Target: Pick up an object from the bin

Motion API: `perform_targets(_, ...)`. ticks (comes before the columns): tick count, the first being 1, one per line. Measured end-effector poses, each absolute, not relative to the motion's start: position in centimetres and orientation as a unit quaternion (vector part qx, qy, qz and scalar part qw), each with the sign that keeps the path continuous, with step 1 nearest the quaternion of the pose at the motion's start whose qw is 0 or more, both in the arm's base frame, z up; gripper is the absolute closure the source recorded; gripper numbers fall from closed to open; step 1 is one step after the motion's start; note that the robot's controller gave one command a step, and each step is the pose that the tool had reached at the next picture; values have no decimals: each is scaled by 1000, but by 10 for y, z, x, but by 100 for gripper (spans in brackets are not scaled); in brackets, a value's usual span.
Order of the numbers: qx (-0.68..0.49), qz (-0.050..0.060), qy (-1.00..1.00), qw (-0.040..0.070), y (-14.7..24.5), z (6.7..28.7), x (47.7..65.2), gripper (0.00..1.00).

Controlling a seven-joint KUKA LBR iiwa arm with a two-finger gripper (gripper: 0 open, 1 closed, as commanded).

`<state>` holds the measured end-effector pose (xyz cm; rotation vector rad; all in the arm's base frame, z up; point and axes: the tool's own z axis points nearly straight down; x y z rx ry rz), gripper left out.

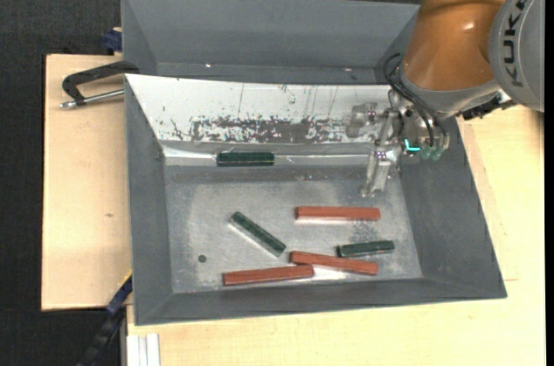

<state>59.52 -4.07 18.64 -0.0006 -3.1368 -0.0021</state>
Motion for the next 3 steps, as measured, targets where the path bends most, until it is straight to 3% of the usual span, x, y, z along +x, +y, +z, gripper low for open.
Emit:
perform_targets(1, 0, 0, -1000, -2, -41, 191, 597, 0)
perform_targets(2, 4, 0, -1000, -3, -33, 114, 588, 0)
perform_targets(3, 3, -1, -1000, 2, -30, 82, 583, 0)
